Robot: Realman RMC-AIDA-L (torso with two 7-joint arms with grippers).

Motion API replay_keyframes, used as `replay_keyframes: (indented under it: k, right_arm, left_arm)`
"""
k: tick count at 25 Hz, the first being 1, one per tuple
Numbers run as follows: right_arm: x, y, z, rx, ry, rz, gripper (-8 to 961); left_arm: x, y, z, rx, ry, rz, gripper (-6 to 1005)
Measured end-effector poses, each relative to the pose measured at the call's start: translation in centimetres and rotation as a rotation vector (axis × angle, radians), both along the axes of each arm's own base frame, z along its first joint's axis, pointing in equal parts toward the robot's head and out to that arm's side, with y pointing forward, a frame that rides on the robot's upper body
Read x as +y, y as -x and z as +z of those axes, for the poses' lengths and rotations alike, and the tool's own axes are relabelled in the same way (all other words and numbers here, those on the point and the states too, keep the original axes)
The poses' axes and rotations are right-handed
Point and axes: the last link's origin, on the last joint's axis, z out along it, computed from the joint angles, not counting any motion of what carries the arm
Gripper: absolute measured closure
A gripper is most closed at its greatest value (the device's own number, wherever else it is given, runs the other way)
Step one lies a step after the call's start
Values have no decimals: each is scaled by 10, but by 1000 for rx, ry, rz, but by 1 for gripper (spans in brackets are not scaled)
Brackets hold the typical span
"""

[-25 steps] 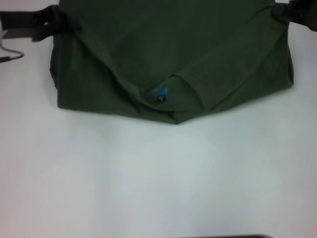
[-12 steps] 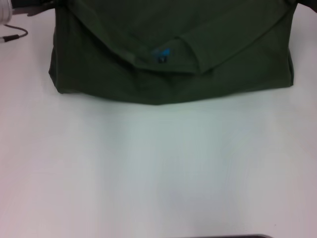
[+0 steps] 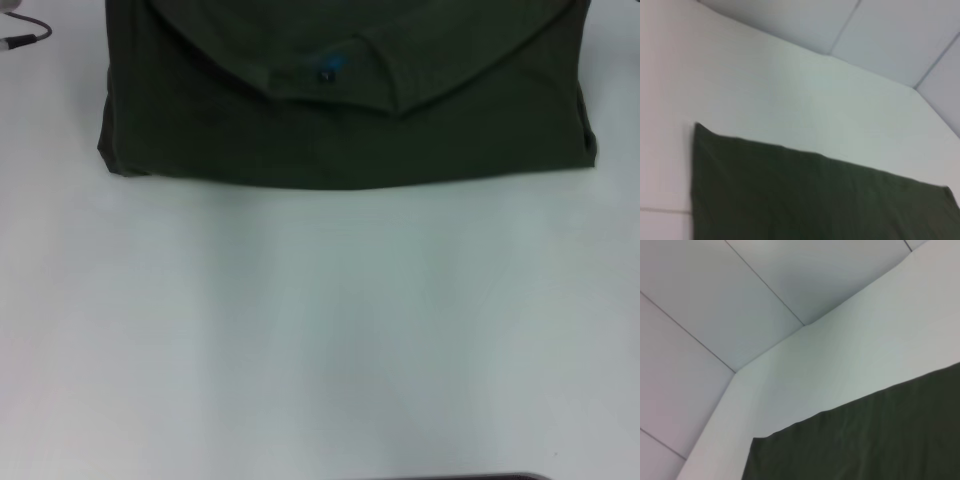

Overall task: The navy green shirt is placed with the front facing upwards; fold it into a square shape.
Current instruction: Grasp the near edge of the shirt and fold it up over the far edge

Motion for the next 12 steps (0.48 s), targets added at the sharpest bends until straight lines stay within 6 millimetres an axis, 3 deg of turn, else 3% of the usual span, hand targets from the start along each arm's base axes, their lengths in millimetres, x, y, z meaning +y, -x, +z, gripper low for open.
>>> replay_keyframes:
  k: [12]
  right_arm:
    - [23, 19, -3, -59, -51, 21, 942]
  left_arm:
    - [6, -1, 1, 31, -43, -1, 973]
